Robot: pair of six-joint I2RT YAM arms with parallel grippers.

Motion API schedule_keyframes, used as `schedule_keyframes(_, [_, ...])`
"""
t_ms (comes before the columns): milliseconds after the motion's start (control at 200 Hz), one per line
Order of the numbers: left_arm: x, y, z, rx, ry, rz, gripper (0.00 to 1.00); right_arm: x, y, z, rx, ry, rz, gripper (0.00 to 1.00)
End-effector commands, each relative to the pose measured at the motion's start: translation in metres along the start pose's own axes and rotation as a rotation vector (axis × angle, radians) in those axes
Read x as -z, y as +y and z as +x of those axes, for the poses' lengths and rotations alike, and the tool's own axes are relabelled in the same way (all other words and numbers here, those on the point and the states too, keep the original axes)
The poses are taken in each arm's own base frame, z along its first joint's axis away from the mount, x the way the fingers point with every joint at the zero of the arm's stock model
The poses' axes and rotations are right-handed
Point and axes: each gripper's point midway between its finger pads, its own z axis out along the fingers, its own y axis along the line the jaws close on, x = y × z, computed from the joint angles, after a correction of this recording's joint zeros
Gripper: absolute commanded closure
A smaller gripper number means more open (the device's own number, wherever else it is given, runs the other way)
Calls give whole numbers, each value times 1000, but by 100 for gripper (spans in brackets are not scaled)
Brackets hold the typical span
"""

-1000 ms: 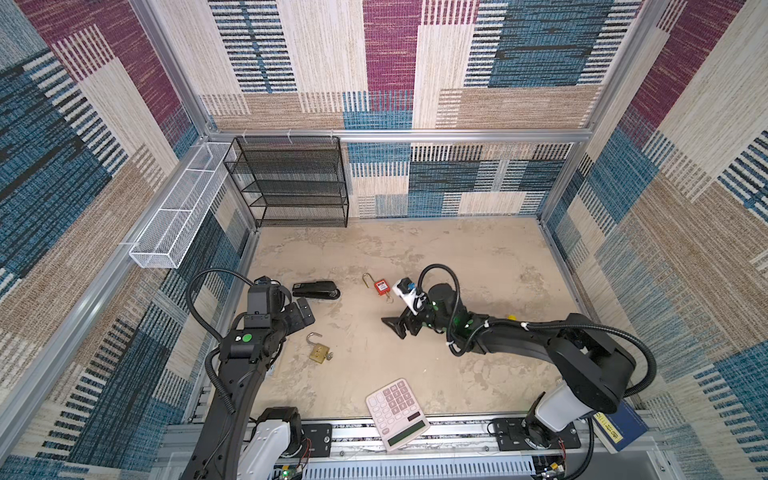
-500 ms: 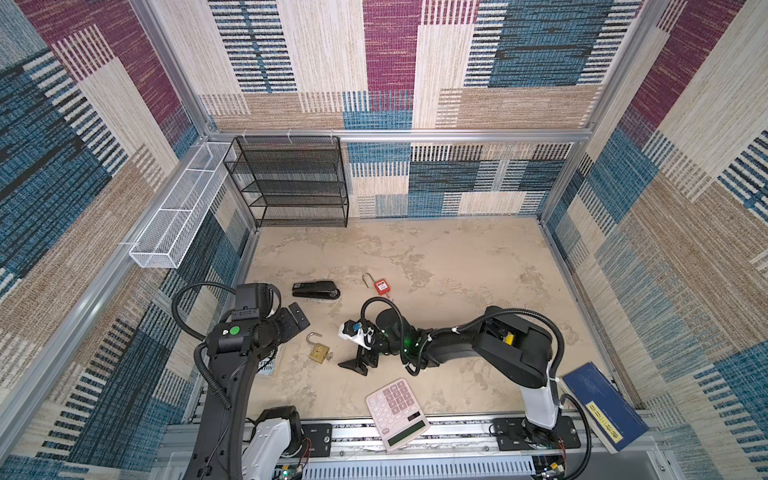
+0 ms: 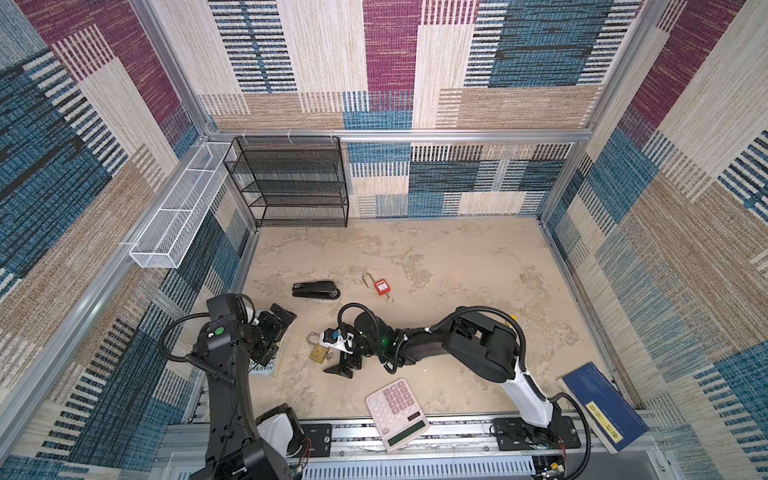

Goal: Lock with the key

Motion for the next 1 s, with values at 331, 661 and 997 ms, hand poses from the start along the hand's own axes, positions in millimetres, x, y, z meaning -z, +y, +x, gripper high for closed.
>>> schedule_keyframes(331, [0,4,2,2,21,43,1,-29,-19,17,-80,82,85,8])
schedule_keyframes(661, [1,6,6,-3,25,42,0,-21,-19,31,-77,123,99,27])
schedule_keyframes(997, [2,7,13,13,29,55,1,-17,-5,25,-47,109,27,43])
